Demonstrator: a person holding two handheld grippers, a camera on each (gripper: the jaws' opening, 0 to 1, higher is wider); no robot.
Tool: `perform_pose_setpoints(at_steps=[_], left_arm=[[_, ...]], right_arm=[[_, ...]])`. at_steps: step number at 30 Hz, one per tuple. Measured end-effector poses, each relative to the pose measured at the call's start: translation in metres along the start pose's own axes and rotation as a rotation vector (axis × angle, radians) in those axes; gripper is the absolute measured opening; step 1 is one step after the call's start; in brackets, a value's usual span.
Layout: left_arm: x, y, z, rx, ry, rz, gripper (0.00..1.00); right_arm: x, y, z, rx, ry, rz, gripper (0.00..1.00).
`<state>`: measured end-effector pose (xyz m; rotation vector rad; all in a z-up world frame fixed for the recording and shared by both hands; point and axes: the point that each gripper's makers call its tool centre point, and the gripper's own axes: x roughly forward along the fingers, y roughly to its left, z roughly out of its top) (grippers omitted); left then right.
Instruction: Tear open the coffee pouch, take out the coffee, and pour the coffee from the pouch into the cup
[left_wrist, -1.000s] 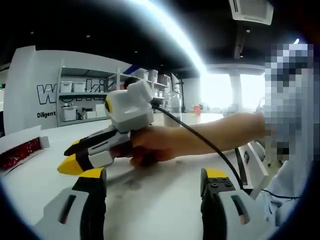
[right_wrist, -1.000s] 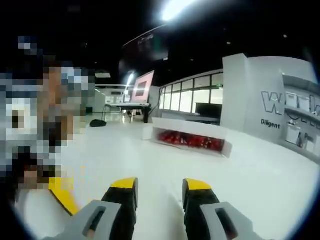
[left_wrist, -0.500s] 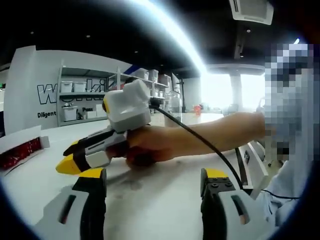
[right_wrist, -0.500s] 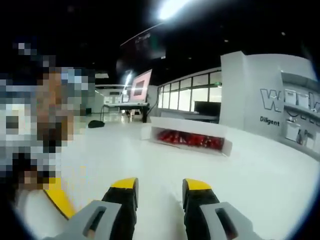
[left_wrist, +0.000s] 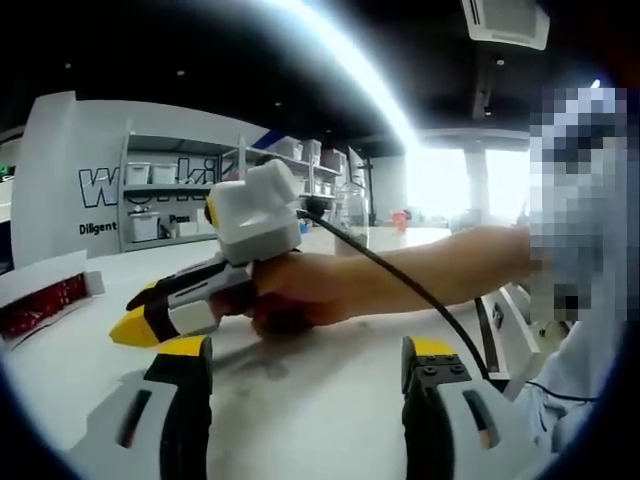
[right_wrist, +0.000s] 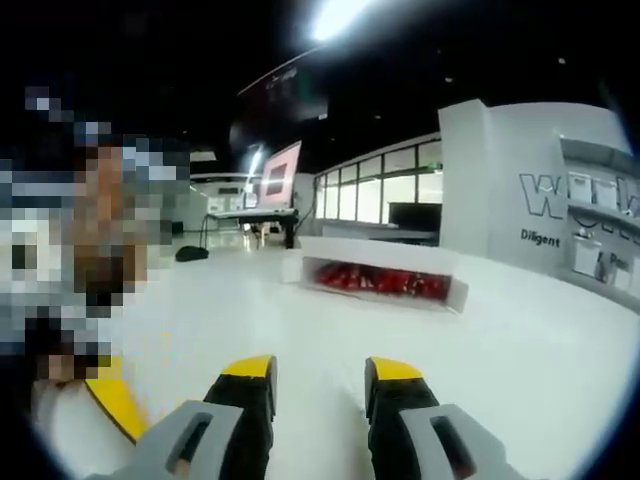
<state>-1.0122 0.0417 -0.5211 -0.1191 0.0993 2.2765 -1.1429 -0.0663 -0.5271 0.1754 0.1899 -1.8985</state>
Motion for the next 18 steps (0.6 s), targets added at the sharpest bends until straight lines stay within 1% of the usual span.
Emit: perform_pose_setpoints(at_steps=[5,13,18], left_arm=[[-0.0014,0.0064,0.0004,-0.008,-0.004,0.035,0.79],[-0.0014,0.0081,0.0003,-0.010,-0.004,0.044,0.79],[-0.0020,0.0107,0.0001,-0.011,-0.003,0.060,0.79]], right_arm=[[0.0010,-0.0016,0.0005,0.001,-0.001,-0.001,0.36],[0.0020,0.0005,0.0033,-0.007,-0.006,-0.002,0.36],[0.0048,-0.0048,0.0041,-0.021,-0.004,-0.010,0.35]])
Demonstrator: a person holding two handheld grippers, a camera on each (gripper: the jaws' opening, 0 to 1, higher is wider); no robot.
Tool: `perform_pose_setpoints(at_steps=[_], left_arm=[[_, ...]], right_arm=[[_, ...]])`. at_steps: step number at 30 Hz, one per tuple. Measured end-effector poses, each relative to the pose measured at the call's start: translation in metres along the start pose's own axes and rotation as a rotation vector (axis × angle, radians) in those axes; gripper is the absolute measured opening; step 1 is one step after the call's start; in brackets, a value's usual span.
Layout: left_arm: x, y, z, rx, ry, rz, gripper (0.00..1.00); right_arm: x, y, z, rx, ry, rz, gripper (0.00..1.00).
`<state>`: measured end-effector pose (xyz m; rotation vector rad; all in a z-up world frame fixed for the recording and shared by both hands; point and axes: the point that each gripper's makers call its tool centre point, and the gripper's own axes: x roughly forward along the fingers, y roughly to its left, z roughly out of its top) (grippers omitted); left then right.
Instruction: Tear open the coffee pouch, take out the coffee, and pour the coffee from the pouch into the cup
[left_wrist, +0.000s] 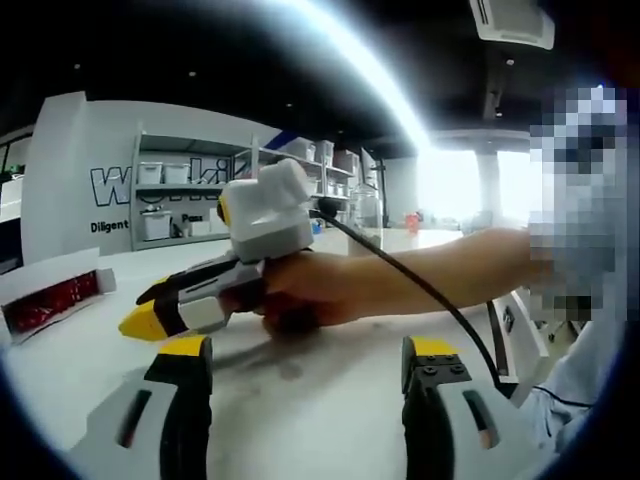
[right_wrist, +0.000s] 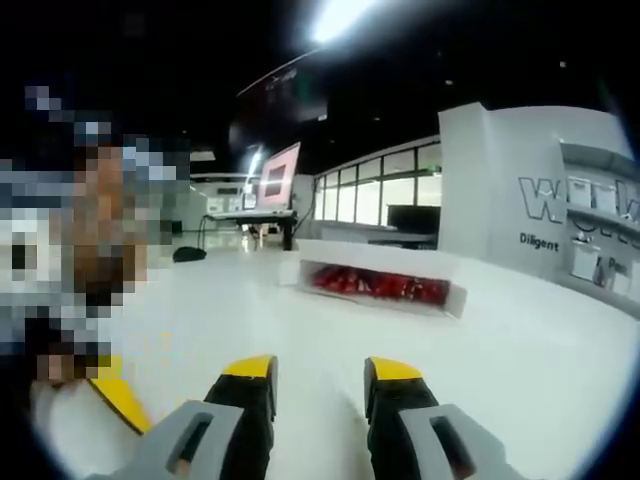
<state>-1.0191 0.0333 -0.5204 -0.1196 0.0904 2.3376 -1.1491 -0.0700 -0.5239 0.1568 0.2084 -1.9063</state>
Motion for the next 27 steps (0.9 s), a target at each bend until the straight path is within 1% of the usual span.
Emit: perform_pose_setpoints(at_steps=[4,11,21,27], left_arm=[[-0.0001,0.0004,0.0001,-0.004,-0.001,0.001,0.79],[-0.0003,0.0008,0.0000,-0.004,0.000,0.003,0.79],[-0.0001,0.0022,-0.0004,-0.007,0.002,0.010,0.79],[0.0000,0.0020,-0.0006,-0.007,0.003,0.010,0.79]], right_arm=[[0.0012,-0.0035,-0.0009,0.001,0.002,-0.009,0.35],[0.0001,-0.0012,0.0003,-0.004,-0.003,-0.020,0.35],[0.0066,-0.0082,0.0047,-0.010,-0.009,-0.026,0.34],[0.0083,-0.0074,0.0045,0.001,-0.015,-0.026,0.34]])
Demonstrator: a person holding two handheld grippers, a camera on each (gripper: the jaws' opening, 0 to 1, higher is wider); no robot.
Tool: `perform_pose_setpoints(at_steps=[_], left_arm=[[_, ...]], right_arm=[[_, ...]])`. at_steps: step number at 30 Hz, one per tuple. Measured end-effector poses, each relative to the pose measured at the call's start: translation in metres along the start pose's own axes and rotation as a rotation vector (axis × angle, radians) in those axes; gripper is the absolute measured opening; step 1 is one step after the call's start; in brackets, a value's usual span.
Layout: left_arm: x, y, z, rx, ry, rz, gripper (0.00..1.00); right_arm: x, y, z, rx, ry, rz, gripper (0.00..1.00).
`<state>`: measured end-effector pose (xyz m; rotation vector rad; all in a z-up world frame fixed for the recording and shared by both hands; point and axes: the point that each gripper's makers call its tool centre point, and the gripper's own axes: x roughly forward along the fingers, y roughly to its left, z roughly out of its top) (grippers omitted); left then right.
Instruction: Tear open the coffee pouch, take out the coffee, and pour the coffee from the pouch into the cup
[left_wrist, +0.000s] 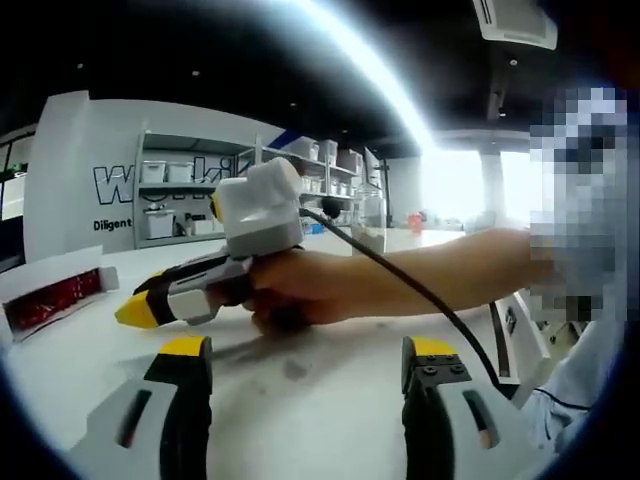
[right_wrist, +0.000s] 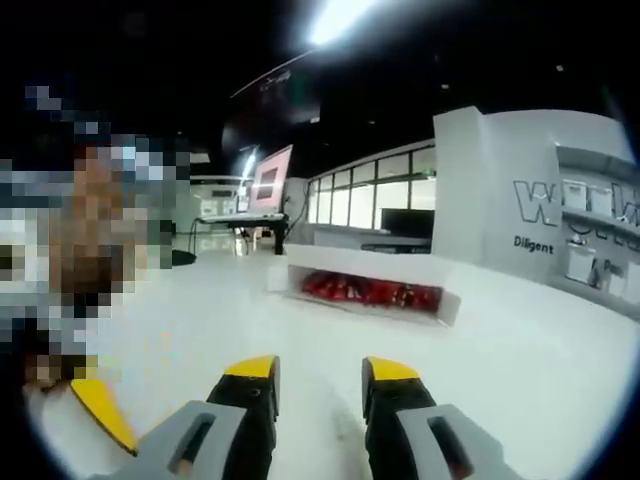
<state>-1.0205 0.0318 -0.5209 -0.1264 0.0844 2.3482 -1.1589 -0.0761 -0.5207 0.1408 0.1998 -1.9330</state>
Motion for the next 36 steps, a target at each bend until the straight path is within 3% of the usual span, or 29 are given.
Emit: perform_pose_setpoints(at_steps=[36], left_arm=[[0.000,0.005,0.000,-0.023,0.000,0.020,0.79]], right_arm=[[0.016,-0.012,0.005,0.008,-0.007,-0.007,0.33]])
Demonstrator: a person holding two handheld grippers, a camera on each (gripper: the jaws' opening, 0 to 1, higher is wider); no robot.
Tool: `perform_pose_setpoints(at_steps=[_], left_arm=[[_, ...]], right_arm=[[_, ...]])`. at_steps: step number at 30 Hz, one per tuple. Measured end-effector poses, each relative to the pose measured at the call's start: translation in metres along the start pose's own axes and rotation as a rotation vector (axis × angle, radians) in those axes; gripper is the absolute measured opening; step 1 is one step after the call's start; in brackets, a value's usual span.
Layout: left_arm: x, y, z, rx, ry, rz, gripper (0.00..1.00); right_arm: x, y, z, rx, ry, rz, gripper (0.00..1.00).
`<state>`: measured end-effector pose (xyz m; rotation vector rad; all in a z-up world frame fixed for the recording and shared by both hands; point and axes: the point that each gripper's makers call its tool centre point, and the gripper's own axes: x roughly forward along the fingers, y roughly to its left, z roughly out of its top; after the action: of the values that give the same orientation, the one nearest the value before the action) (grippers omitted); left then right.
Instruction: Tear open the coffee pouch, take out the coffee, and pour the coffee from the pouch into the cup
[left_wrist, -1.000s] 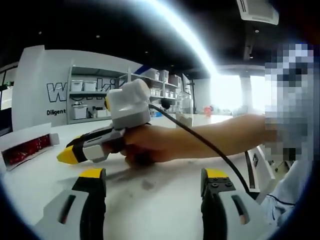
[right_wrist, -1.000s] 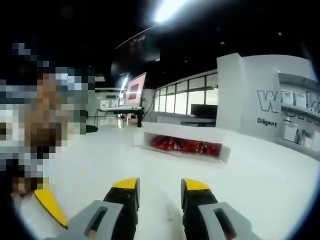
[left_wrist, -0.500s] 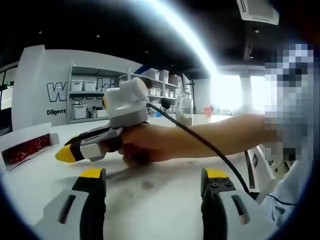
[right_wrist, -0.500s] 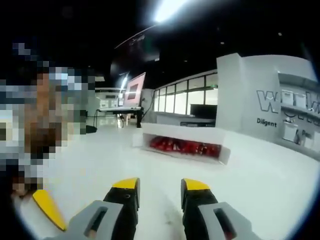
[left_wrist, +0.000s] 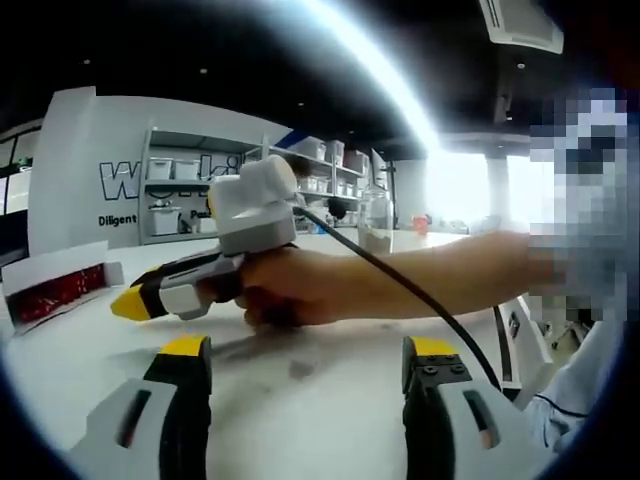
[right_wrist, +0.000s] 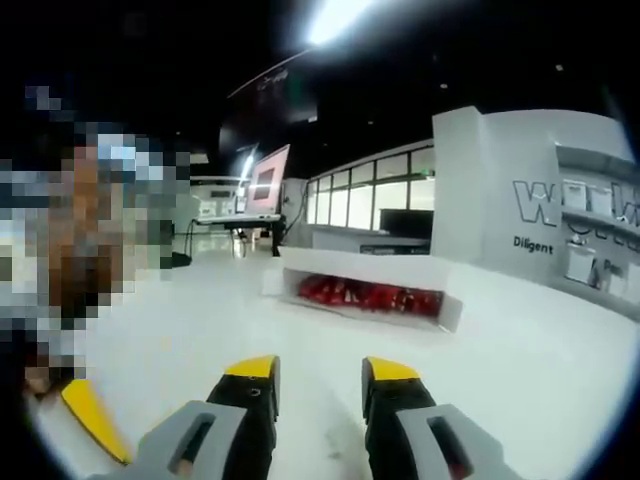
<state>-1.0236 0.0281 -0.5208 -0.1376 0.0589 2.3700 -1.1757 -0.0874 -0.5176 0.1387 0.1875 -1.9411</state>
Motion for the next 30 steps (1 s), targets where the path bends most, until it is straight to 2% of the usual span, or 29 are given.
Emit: perform_pose_setpoints(at_steps=[16,23,26,30], left_arm=[[0.000,0.000,0.000,-0.003,0.000,-0.003,0.79],[0.000,0.001,0.000,-0.007,-0.001,0.000,0.79],[0.000,0.001,0.000,-0.008,-0.001,0.000,0.79],[0.000,0.001,0.000,-0.004,-0.003,0.003,0.79]], right_arm=[[0.008,0.005,-0.002,-0.004,0.005,0.003,0.33],[0.013,-0.006,-0.004,0.000,0.010,-0.007,0.33],[0.014,-0.008,-0.004,0.034,0.002,-0.003,0.33],[0.014,-0.007,-0.004,0.033,0.002,-0.007,0.33]])
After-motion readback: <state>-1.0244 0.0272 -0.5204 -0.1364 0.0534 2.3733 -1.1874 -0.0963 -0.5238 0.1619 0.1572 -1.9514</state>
